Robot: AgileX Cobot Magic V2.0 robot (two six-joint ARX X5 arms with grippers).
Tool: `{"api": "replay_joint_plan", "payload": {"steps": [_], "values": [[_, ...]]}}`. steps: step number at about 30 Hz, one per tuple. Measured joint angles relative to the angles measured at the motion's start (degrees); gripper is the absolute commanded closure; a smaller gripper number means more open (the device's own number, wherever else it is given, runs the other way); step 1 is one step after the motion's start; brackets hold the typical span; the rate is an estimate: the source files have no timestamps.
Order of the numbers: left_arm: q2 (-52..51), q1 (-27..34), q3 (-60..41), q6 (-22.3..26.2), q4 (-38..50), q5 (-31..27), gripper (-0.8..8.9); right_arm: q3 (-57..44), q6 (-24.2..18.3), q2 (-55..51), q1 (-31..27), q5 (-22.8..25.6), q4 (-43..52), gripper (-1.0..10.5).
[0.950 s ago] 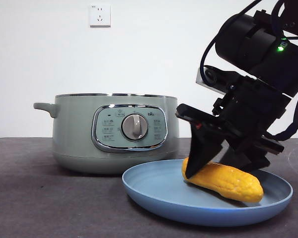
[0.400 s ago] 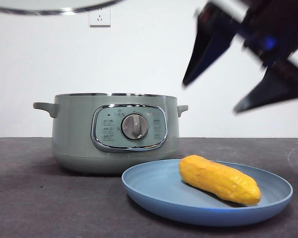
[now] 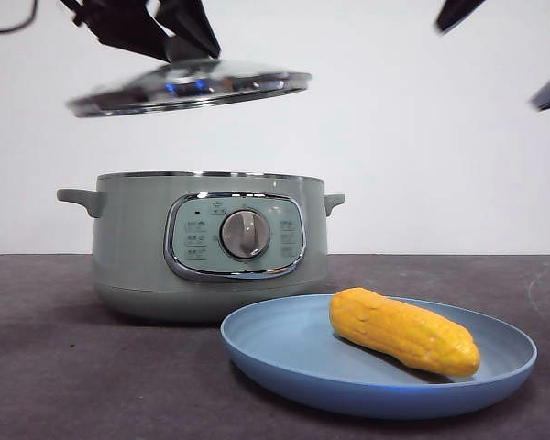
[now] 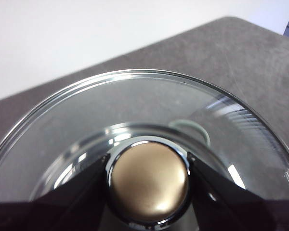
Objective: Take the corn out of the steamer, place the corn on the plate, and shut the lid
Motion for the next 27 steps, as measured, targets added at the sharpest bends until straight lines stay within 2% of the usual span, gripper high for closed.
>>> {"api": "replay_joint_plan", "payload": {"steps": [11,27], "values": [[8.7,0.0,0.0,0.0,6.7,-0.1,8.22,0.0,0.8,-4.4,0.0,0.0,-5.6,3.2],[12.0,0.0,0.2,0.0,6.2,-0.3,8.22,0.0,0.9,-4.4,0.0,0.0,-5.8,3.2]]}}
